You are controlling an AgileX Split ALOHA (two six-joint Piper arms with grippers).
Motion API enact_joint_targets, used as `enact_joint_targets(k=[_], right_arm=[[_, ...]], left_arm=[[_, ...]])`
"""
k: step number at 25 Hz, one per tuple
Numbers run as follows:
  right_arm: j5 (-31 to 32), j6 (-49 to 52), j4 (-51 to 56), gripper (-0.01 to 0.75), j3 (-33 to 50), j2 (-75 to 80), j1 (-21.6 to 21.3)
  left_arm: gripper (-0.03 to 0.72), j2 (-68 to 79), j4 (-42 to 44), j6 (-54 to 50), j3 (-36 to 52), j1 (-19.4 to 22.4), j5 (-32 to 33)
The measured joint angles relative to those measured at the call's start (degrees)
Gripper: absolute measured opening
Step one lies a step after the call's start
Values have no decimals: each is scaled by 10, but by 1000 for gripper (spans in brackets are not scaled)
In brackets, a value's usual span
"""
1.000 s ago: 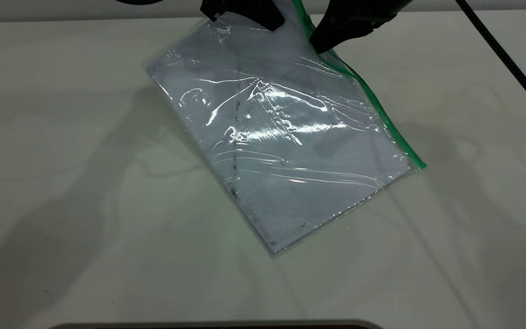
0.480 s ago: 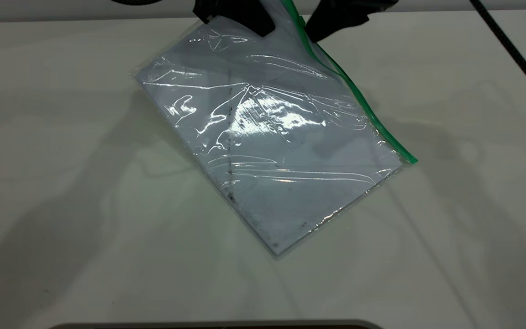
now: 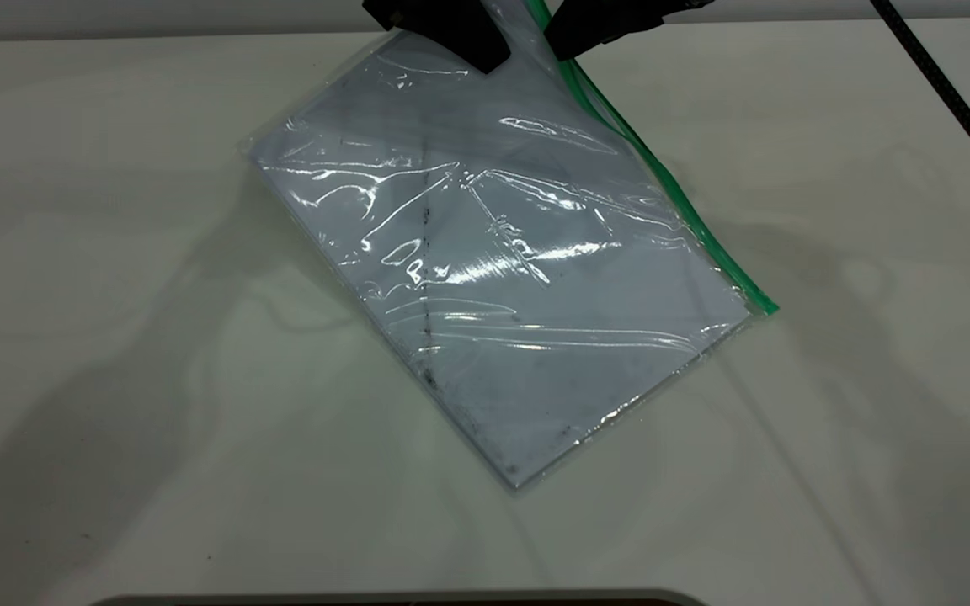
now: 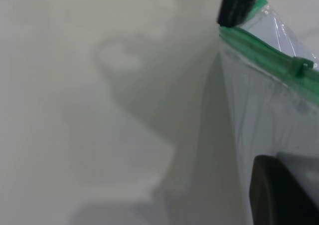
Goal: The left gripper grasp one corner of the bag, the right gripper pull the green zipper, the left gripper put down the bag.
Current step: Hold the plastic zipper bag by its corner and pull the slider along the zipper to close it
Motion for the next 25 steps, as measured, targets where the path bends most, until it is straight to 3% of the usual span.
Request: enact_joint_targets(k=[12, 15, 22, 25], right_arm=[[22, -7, 18, 490, 0, 0, 0], [25, -9, 18, 407, 0, 0, 0], [27, -12, 3, 73, 0, 0, 0], [27, -12, -10, 30, 0, -2, 0]], left_arm=[[53, 0, -41, -5, 0, 0, 14], [53, 0, -44, -6, 0, 0, 15], [53, 0, -44, -7, 0, -1, 16], [53, 0, -44, -8, 0, 0, 15]])
